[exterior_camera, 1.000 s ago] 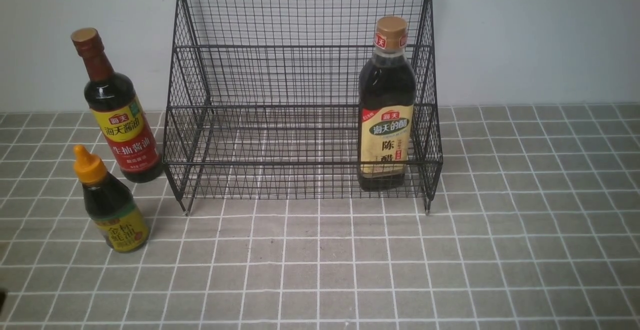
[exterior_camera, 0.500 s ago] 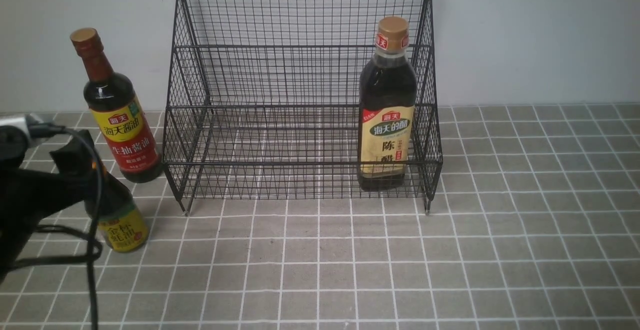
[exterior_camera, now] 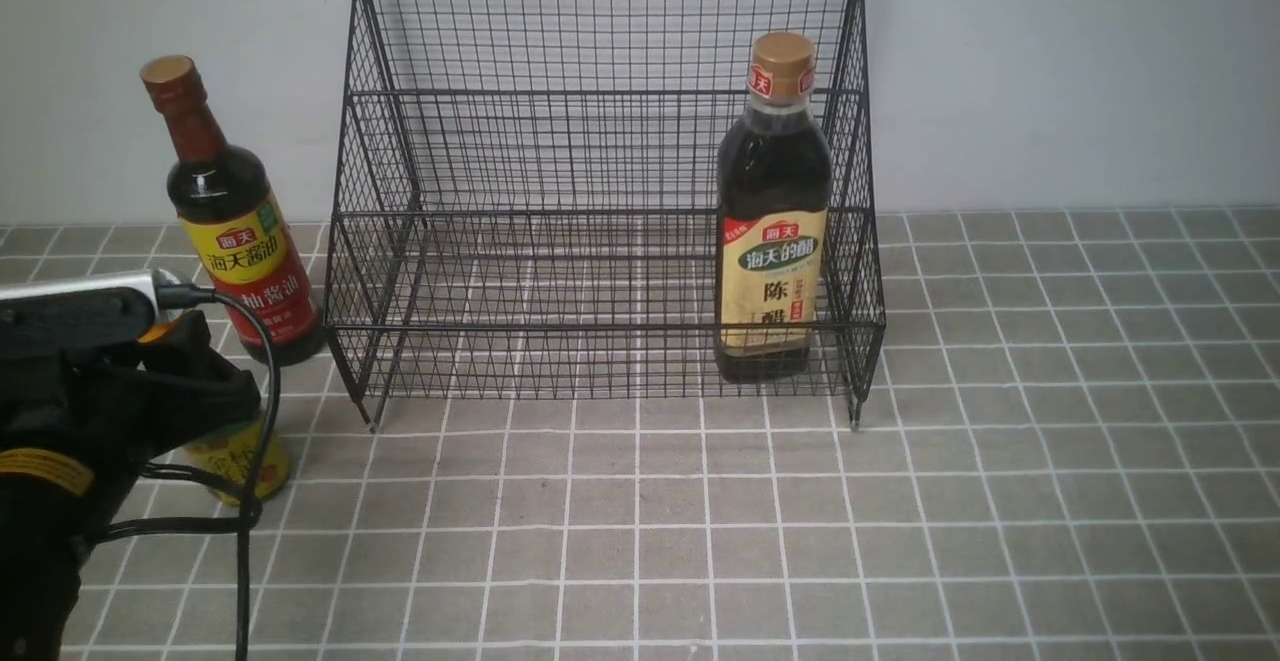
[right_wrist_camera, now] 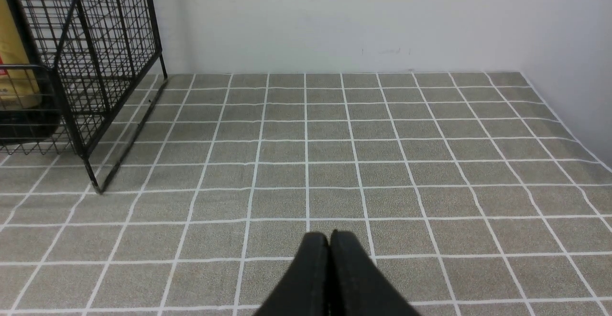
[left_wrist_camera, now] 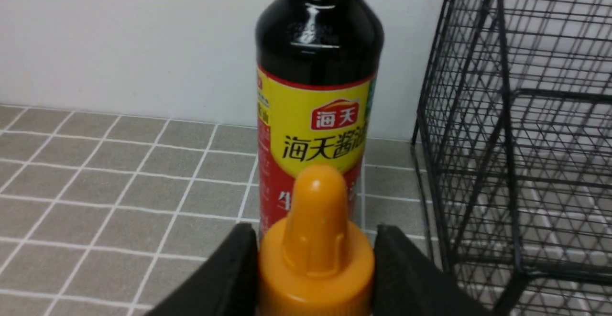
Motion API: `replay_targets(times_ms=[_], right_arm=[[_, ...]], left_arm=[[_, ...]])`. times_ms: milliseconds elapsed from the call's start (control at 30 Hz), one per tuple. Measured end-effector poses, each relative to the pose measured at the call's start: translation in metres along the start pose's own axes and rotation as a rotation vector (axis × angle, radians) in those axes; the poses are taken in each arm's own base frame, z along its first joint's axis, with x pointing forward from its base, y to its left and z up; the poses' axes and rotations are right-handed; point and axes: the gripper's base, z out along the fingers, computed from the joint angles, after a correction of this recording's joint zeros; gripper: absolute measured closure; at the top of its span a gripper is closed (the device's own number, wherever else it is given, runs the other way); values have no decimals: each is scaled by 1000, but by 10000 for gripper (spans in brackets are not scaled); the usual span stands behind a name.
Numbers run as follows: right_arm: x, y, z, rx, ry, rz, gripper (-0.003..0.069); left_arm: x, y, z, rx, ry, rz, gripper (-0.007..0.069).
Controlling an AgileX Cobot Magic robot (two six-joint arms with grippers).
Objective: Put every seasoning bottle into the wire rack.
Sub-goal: Use the left arm to grab the condiment bottle closest to it, then use the left arm to put the condiment bottle back on the shelf
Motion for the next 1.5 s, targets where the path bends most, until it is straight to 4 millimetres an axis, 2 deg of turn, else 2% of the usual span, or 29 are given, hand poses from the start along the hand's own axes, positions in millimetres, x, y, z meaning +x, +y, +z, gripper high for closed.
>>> replay_targets(times_ms=[167,267,300,333,367,400,433,500,533,600,700,800,833,967,1433,1500], right_arm=[[0,0,0,0,0,0,672],[0,0,0,0,0,0,672],[0,0,0,0,0,0,672],[0,0,0,0,0,0,672],[0,0,0,0,0,0,672],[0,0,0,0,0,0,672],[0,0,0,0,0,0,672],[0,0,0,0,0,0,672],[0,0,0,0,0,0,672],[0,0,0,0,0,0,672],[0,0,0,0,0,0,672],[0,0,0,0,0,0,672],[0,0,0,0,0,0,672],[0,0,0,0,0,0,672],[0,0,0,0,0,0,672],[0,0,0,0,0,0,672]], left_arm=[[-30,-7,-18,55,-51,42,348],[-62,-12,-28,86,-102,83,348],[-64,-13,-28,91,-107,91,348],[-82,-17,-31,115,-145,129,348],[-86,-18,-31,119,-156,132,348],[-106,-25,-33,157,-201,163,348],[-108,-27,-33,168,-205,166,348],[-130,-40,-31,233,-256,171,348],[-132,-41,-31,241,-258,177,348],[-148,-62,-24,334,-281,170,348],[-147,-76,-13,382,-258,173,348],[-135,-89,6,419,-200,172,348],[-124,-95,16,432,-155,167,348],[-97,-100,38,425,-55,136,348],[-51,-101,70,403,80,89,348],[-51,-101,71,403,79,87,348]])
